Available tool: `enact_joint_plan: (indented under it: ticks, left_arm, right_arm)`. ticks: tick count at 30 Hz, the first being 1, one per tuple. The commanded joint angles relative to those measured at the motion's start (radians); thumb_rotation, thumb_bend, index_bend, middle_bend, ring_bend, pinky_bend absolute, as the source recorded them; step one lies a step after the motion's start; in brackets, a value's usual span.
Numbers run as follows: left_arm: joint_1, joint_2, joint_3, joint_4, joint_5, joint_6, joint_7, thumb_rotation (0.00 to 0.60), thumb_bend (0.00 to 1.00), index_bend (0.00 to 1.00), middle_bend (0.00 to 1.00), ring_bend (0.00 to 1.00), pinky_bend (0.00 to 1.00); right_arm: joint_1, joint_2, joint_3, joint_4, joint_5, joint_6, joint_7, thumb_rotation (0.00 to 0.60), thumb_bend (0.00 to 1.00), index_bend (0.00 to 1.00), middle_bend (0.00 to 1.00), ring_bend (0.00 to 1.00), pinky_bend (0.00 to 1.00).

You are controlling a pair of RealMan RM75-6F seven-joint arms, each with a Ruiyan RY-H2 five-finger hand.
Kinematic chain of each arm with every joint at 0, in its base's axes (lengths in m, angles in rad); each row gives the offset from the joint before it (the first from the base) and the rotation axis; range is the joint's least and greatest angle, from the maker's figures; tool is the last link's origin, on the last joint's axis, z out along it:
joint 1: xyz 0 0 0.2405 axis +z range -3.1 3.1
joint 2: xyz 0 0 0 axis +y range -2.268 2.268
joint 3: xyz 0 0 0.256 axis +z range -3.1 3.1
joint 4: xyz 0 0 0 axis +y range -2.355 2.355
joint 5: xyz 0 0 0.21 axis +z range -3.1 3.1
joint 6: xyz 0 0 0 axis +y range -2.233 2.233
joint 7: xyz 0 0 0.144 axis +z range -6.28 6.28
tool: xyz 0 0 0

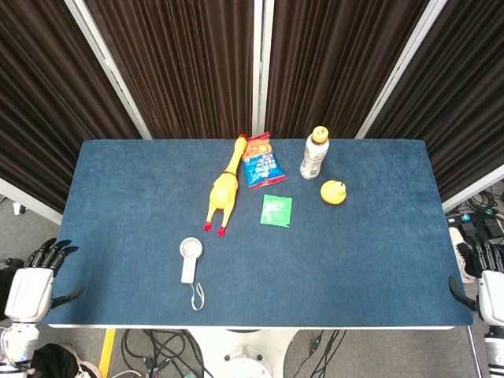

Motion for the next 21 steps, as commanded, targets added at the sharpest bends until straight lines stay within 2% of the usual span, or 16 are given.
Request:
enact_joint_plan:
  ticks: [1, 16, 21]
  left_arm:
    - [0.0, 0.002, 0.002, -0.004, -0.003, -0.005, 0.003, 0.6, 0.07, 0.24, 0.17, 0.09, 0.23]
    - [-0.015, 0.012, 0.029, -0.034, -0.001, -0.067, 0.016, 0.6, 0.07, 0.24, 0.17, 0.09, 0.24]
    - [-0.02, 0.015, 0.024, -0.041, 0.009, -0.059, 0.01, 0.6, 0.07, 0.23, 0.17, 0.09, 0.25]
  right_arm:
    - [0.0, -0.001, -0.001, 0.001, -0.003, 0.001, 0.0, 0.6, 0.3, 0.0, 0.0, 0.0, 0.0]
    - [-0.004, 0.008, -0.003, -0.014, -0.014, 0.015, -0.001, 0.6, 0.3, 0.0, 0.0, 0.0, 0.0]
    - [-0.001, 0.008, 0.001, -0.022, -0.014, 0.017, -0.005, 0.6, 0.3, 0.0, 0.0, 0.0, 0.0]
